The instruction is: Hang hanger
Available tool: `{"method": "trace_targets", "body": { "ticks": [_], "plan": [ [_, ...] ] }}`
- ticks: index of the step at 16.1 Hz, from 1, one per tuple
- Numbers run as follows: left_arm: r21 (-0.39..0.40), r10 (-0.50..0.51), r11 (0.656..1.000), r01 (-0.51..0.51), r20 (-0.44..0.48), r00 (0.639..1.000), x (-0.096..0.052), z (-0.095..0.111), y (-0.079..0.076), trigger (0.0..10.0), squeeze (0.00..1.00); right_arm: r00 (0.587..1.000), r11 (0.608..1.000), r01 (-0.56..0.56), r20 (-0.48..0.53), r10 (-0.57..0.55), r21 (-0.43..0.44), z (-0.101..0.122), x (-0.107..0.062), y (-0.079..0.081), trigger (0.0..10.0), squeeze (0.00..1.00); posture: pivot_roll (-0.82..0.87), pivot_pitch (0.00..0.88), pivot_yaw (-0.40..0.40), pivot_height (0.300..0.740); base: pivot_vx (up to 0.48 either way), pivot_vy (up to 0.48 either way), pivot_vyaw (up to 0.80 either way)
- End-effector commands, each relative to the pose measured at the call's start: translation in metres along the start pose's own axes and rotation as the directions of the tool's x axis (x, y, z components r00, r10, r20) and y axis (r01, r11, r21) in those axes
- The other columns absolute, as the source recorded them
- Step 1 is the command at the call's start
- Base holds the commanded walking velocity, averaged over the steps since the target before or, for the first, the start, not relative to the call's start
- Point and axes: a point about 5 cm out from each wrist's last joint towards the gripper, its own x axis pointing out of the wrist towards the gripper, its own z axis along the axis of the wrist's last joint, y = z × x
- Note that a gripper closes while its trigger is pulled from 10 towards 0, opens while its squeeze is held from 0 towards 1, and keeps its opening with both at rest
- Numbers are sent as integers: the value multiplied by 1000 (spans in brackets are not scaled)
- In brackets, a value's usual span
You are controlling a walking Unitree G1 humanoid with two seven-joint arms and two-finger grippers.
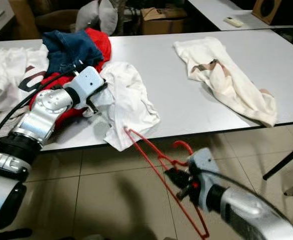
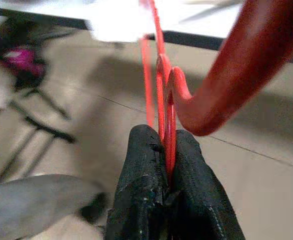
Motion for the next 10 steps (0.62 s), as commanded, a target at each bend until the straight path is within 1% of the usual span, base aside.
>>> {"method": "trace_targets", "body": {
  "ticks": [1, 2, 4, 5, 6, 7, 8, 9, 10],
  "plan": [
    [23, 0, 1000, 0, -20, 1000, -4, -2, 4, 1608, 0, 995, 995, 98, 0, -98, 7, 5, -4, -16, 10000, 0, -71, 10, 22, 740, 0, 0, 0],
    [28, 2, 1000, -1, -30, 1000, -6, -4, 6, 1686, 0, 989, 989, 146, 4, -146, 13, 10, -7, -27, 10000, 0, -70, 11, 20, 740, 0, 0, 0],
    [33, 4, 999, -2, -51, 999, -12, -9, 9, 1725, 0, 966, 966, 256, 21, -256, -16, 22, -16, -54, 10000, 0, -70, 11, 16, 740, 0, 0, 0],
    [32, 0, 999, 1, -57, 998, -13, -11, 8, 1843, 0, 952, 953, 302, 53, -300, -34, 28, -18, -63, 10000, 0, -70, 11, 14, 740, 0, 0, 0],
    [30, -4, 1000, 6, -61, 998, -14, -12, 7, 1882, 0, 937, 939, 344, 84, -340, -31, 34, -21, -70, 10000, 0, -71, 11, 15, 740, 0, 0, 0],
    [29, -8, 1000, 10, -64, 998, -15, -13, 6, 1882, 0, 925, 928, 371, 105, -366, -27, 38, -22, -75, 10000, 0, -70, 11, 15, 740, 0, 0, 0],
    [2, -24, 1000, 24, -59, 998, -15, -13, -4, 2784, 0, 915, 920, 390, 129, -383, -40, 40, -23, -77, 10000, 0, -71, 11, 19, 740, 0, 0, 0],
    [-14, -31, 999, 30, -55, 998, -15, -12, -9, 2902, 0, 913, 917, 395, 133, -386, -48, 41, -23, -77, 10000, 0, -70, 12, 19, 740, 0, 0, 0],
    [-49, -36, 998, 34, -42, 998, -13, -11, -18, 3176, 0, 920, 933, 358, 181, -347, -33, 45, -23, -71, 10000, 0, -69, 12, 19, 740, 0, 0, 0]
  ]
}}
